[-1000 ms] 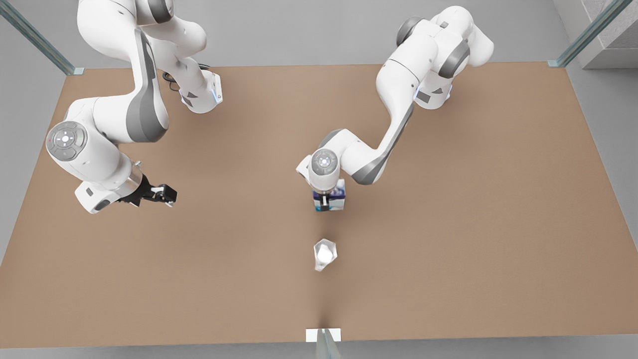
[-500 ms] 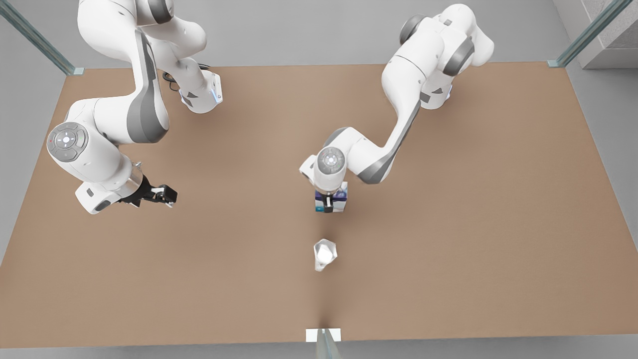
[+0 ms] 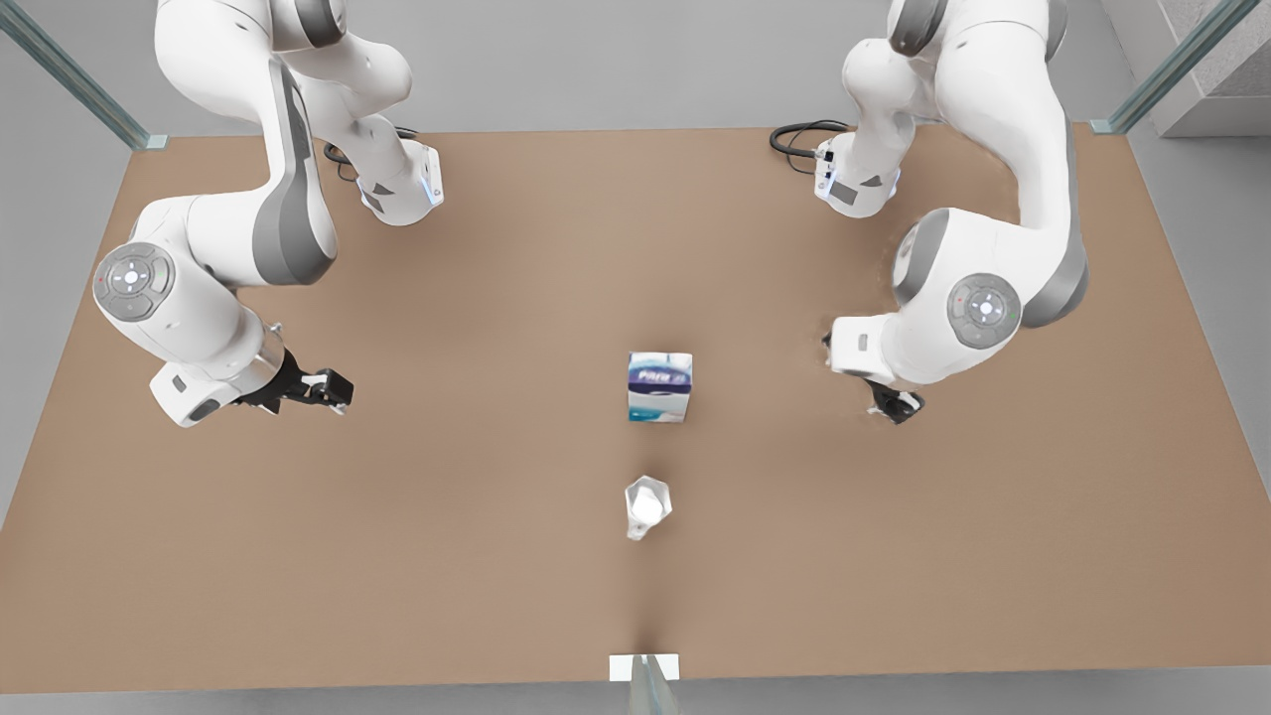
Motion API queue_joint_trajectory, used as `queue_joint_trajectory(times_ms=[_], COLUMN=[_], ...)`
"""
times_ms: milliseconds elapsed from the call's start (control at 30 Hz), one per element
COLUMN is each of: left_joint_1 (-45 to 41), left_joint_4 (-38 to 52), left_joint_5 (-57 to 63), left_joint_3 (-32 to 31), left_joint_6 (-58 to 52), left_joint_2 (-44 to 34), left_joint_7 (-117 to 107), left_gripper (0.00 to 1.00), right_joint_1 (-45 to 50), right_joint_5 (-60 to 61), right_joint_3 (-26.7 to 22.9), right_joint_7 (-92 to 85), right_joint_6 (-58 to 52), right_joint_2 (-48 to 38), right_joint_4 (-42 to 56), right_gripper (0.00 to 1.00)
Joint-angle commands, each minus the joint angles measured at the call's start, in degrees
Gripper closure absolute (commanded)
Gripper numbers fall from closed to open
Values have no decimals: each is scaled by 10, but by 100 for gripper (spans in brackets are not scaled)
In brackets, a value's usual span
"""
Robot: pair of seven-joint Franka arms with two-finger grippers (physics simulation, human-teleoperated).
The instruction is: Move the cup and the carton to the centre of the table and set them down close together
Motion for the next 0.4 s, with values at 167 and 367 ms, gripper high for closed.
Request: queue_joint_trajectory(times_ms=[167,367], left_joint_1=[92,163], left_joint_4=[1,-39], left_joint_5=[97,72], left_joint_3=[20,-2], left_joint_6=[-19,35], left_joint_2=[-27,-28], left_joint_7=[-334,-305], left_gripper=[0,0], right_joint_1=[0,0], right_joint_5=[0,0], right_joint_3=[0,0], right_joint_7=[0,0], right_joint_6=[1,2], right_joint_2=[1,1], right_joint_4=[0,0], right_gripper=[0,0])
